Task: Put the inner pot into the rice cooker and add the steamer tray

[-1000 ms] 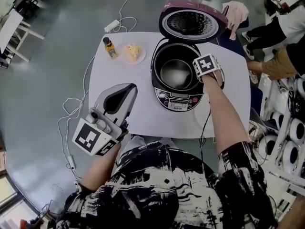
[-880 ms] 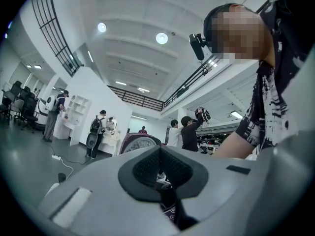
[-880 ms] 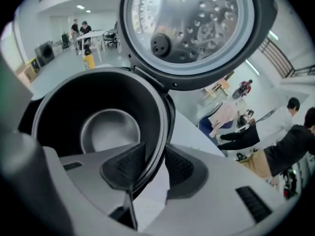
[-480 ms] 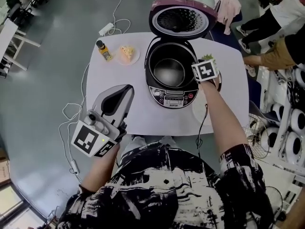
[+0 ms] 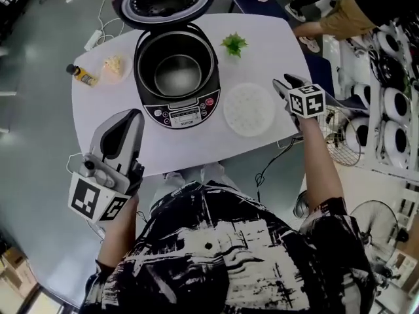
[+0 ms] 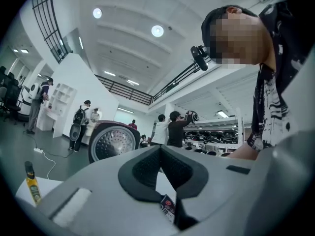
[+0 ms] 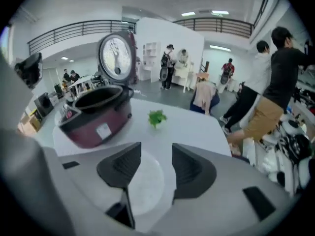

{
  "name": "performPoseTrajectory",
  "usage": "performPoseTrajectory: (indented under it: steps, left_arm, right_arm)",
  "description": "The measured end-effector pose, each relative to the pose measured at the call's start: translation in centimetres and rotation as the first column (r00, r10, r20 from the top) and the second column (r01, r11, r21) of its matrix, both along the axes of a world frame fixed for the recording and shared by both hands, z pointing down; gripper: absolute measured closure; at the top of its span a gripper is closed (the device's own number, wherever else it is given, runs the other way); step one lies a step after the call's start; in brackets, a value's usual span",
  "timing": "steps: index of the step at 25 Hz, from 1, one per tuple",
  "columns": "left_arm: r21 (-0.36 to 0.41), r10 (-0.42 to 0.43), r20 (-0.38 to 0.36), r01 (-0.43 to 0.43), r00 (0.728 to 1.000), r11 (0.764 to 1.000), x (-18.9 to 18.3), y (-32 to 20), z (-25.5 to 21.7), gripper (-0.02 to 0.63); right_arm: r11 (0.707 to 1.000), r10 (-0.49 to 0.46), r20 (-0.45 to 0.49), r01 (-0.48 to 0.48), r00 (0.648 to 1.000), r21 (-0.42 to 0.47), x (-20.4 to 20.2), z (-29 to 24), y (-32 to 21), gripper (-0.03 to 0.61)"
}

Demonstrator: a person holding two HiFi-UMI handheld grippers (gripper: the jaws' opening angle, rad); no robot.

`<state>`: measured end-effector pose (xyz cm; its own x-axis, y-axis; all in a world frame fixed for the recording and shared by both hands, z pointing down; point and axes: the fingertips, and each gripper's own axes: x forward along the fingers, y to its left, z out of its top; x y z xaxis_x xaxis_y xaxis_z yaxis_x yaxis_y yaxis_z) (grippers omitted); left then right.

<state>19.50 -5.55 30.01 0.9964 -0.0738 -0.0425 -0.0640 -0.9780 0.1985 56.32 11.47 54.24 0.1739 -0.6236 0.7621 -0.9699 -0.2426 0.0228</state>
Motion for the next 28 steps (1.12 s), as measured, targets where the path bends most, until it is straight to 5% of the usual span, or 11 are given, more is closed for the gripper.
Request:
performPoseTrajectory:
  steps: [6,13,20,23,28]
  left_arm:
    - [0.005,0.053,0.045,-0.054,0.998,0.999,3.6,2.8,1.3,0.609]
    - [0.021,0.061,0.080,-0.062,0.995,0.998,5.3,4.6,1.8,0.609]
    - [0.025,0.030,0.108,-0.033,0.994,0.999,4.7,4.1,2.0,0.609]
    - [0.024,0.027,0.107,-0.029,0.994,0.999,4.5,3.8,2.0,0.609]
    - [0.026,0.025,0.077,-0.027,0.997,0.999,3.9,3.2,1.3,0.609]
  right_arm:
    - [0.969,0.216,0.224,-0.180,0.950,-0.170,0.1,12.4,9.4,0.400]
    - [0.927,0.297,0.263,-0.210,0.918,-0.312,-0.3,19.5,10.2,0.413]
    - [0.900,0.337,0.266,-0.226,0.903,-0.373,-1.1,21.8,9.9,0.560]
    - [0.880,0.388,0.278,-0.264,0.879,-0.394,-1.1,21.6,10.0,0.577]
    - [0.896,0.372,0.314,-0.249,0.874,-0.368,0.1,18.1,9.7,0.578]
